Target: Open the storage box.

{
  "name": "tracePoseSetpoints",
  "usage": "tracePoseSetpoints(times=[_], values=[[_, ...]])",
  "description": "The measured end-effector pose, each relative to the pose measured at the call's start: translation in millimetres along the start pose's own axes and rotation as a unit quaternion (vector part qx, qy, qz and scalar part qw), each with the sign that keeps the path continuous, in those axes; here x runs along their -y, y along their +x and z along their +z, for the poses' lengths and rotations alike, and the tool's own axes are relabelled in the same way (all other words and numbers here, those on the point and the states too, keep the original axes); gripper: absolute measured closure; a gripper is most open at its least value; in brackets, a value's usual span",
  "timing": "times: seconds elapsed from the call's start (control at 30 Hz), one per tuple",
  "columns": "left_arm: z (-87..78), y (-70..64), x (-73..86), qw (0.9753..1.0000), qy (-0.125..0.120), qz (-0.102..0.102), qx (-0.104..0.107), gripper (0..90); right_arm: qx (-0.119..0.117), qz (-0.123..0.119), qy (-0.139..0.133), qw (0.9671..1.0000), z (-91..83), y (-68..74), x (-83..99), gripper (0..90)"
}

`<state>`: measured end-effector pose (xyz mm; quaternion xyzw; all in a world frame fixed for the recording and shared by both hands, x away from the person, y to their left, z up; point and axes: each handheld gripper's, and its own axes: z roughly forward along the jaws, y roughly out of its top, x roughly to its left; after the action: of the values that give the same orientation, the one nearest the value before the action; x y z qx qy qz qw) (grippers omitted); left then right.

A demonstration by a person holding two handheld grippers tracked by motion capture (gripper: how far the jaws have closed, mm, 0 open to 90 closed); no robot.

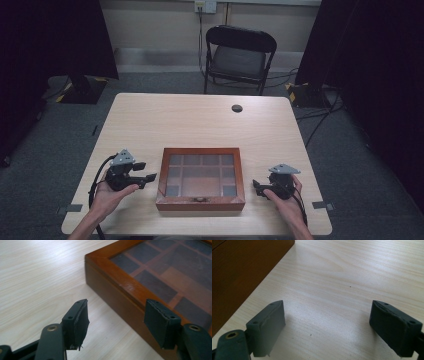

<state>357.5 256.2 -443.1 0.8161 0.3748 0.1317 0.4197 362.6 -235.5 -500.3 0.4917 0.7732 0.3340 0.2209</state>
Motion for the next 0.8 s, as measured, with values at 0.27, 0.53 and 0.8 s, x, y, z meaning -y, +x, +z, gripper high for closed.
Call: tracePoseSetpoints(times=[0.27,0.53,0.8], values=[[-0.3,-8.7,-9.4,0.9994,-0.015,0.003,0.031,36.3,0.000,0.000,0.000,1.0000,0.0,0.0,0.0,12.2],[5.2,-30.5,-22.6,0.9980,-0.024,0.037,0.045,37.3,0.000,0.000,0.000,1.0000,0.0,0.0,0.0,12.2],[12.7,-46.5,-38.2,0.9966,-0.027,0.047,0.061,44.9,0.000,0.000,0.000,1.0000,0.0,0.0,0.0,12.2]])
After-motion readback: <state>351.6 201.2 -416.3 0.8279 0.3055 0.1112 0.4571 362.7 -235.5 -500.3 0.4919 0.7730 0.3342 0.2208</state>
